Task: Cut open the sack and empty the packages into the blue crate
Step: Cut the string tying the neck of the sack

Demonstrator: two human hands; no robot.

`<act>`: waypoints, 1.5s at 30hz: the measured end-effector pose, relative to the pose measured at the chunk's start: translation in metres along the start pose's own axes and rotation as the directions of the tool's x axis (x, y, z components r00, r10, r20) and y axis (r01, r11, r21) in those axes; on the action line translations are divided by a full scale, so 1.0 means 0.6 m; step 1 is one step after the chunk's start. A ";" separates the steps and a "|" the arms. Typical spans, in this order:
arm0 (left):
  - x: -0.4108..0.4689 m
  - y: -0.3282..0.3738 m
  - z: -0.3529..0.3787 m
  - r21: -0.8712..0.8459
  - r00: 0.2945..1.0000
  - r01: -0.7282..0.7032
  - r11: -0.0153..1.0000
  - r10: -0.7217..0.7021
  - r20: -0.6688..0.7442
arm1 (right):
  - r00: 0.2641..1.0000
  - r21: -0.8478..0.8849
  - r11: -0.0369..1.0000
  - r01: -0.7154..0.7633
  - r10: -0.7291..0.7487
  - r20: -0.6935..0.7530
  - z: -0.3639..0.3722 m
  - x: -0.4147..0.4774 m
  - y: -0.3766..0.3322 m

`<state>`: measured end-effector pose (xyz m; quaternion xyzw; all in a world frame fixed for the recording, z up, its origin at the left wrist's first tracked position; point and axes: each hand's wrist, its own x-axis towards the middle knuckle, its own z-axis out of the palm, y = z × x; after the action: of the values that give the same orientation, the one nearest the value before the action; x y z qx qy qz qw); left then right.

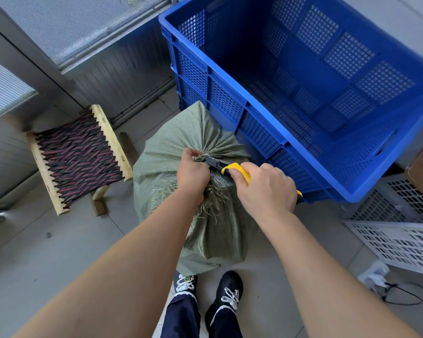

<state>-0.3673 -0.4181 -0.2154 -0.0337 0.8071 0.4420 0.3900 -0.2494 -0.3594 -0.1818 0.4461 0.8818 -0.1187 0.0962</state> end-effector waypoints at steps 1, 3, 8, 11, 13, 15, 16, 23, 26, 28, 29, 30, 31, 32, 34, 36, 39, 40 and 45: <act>-0.001 0.000 0.000 0.003 1.000 0.002 1.000 -0.002 0.001 | 1.000 0.000 1.000 -0.002 0.002 -0.004 0.001 -0.002 0.001; -0.001 0.001 -0.001 0.007 1.000 0.001 1.000 -0.001 0.003 | 1.000 -0.004 1.000 -0.007 0.007 -0.013 0.003 -0.004 0.001; 0.001 0.000 0.004 0.003 1.000 -0.002 1.000 0.002 0.026 | 0.998 -0.035 0.998 -0.052 0.051 -0.031 0.007 -0.013 -0.007; -0.004 0.000 0.009 0.033 1.000 -0.010 0.999 0.009 0.015 | 0.996 -0.046 0.995 -0.084 0.083 -0.008 0.011 -0.014 -0.012; -0.008 -0.001 0.014 0.045 1.000 -0.029 0.999 0.029 -0.008 | 0.996 -0.049 0.994 -0.093 0.093 0.007 0.008 -0.006 -0.014; -0.009 -0.004 0.019 0.066 0.998 -0.060 0.996 0.062 -0.031 | 0.996 -0.064 0.994 -0.088 0.090 0.020 0.006 0.002 -0.016; -0.009 -0.006 0.021 0.080 0.996 -0.071 0.994 0.074 -0.039 | 0.997 -0.076 0.994 -0.079 0.080 0.021 0.007 0.006 -0.017; -0.008 -0.012 0.019 0.165 0.989 -0.118 0.979 0.131 -0.070 | 0.998 -0.055 0.997 -0.059 0.060 0.015 0.015 0.011 -0.024; -0.008 -0.018 0.020 0.148 0.986 -0.129 0.980 0.142 -0.081 | 0.995 -0.020 0.996 -0.089 0.088 -0.053 0.019 -0.004 -0.021; -0.012 -0.016 0.025 0.133 0.985 -0.143 0.981 0.154 -0.081 | 0.991 0.006 0.993 -0.120 0.120 -0.064 0.020 -0.012 -0.019; -0.012 -0.015 0.028 0.118 0.985 -0.146 0.982 0.155 -0.072 | 0.990 0.012 0.992 -0.128 0.128 -0.064 0.021 -0.014 -0.018; -0.012 -0.015 0.030 0.086 0.987 -0.150 0.985 0.155 -0.052 | 0.989 0.016 0.991 -0.133 0.133 -0.068 0.021 -0.015 -0.017; -0.012 -0.014 0.032 0.045 0.988 -0.148 0.988 0.149 -0.023 | 0.988 0.018 0.991 -0.135 0.136 -0.073 0.022 -0.016 -0.015; -0.012 -0.012 0.033 0.013 0.991 -0.136 0.991 0.136 0.003 | 0.987 0.017 0.990 -0.138 0.139 -0.082 0.022 -0.016 -0.013; -0.010 -0.009 0.034 0.002 0.994 -0.107 0.994 0.107 0.022 | 0.983 0.020 0.989 -0.146 0.147 -0.108 0.024 -0.017 -0.009; -0.011 -0.005 0.038 0.025 0.997 -0.075 0.997 0.074 0.027 | 0.978 0.040 0.987 -0.155 0.159 -0.137 0.027 -0.018 -0.006; -0.011 0.002 0.047 0.054 0.999 -0.037 0.998 0.035 0.040 | 0.971 0.057 0.987 -0.153 0.161 -0.177 0.032 -0.018 0.000; -0.011 0.004 0.048 0.058 0.999 -0.027 0.998 0.024 0.049 | 0.970 0.056 0.987 -0.153 0.161 -0.183 0.033 -0.018 0.001; -0.005 0.005 0.055 0.078 0.997 0.002 0.997 -0.008 0.075 | 0.967 0.073 0.981 -0.180 0.190 -0.169 0.036 -0.018 0.010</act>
<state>-0.3469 -0.3927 -0.2213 -0.0040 0.8084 0.4101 0.4222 -0.2368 -0.3704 -0.2004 0.5376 0.8377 -0.0945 0.0160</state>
